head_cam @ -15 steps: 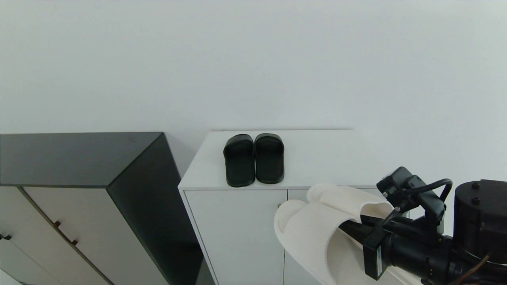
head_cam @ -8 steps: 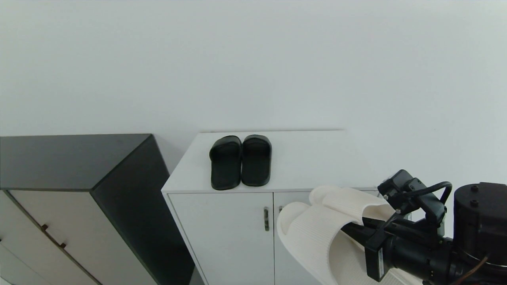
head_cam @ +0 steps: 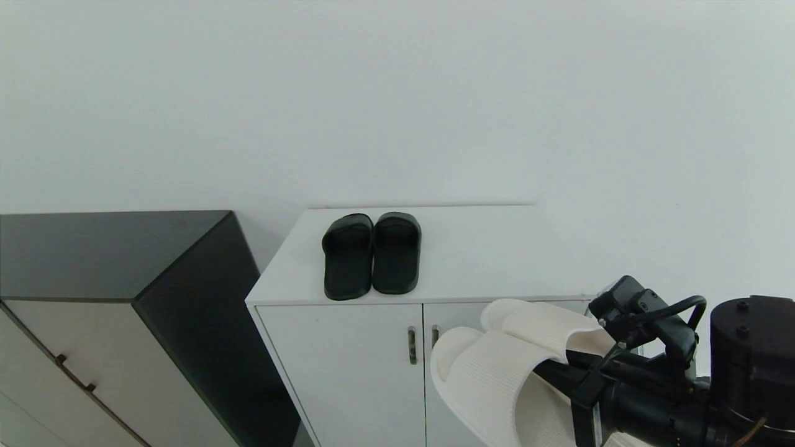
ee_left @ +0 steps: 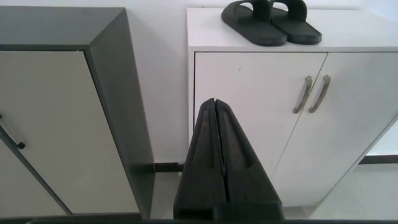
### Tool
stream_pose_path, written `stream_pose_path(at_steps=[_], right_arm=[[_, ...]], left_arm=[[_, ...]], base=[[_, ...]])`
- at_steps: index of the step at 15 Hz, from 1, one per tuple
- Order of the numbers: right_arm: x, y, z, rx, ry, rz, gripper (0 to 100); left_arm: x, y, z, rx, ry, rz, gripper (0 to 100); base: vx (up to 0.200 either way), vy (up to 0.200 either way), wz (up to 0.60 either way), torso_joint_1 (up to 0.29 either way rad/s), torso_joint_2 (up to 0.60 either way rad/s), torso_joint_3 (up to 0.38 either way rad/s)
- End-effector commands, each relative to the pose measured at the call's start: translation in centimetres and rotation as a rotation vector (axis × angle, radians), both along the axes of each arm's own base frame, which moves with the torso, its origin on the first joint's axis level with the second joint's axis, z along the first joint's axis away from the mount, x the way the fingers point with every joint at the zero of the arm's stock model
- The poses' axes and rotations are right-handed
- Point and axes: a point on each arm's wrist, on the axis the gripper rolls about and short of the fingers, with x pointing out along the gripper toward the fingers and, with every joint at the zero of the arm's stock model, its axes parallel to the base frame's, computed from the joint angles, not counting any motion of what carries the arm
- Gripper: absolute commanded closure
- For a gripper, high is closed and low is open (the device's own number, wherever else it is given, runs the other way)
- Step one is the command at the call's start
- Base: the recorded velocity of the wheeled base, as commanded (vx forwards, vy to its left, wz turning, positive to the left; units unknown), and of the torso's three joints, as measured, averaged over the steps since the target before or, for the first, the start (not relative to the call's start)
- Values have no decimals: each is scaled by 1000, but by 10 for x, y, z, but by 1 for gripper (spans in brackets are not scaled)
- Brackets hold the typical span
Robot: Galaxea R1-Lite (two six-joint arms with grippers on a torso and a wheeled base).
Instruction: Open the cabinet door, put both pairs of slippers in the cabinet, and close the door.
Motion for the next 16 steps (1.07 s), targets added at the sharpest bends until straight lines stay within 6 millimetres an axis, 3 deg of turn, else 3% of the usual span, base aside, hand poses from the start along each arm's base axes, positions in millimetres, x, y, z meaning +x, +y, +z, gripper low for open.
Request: stream_pose_path(at_steps=[1,8,16], right_arm=[[0,0,-3,-9,7,0,100],[0,0,-6,-18,17,1,100],[-4,0,-8,-22,21,12,100]], left_arm=[[0,0,0,-1,1,0,100],[0,0,0,-1,1,0,100],[0,0,0,7,1,3,100]], base=[[0,0,0,0,0,0],[0,0,0,-11,27,15],[0,0,0,-216,511,289]])
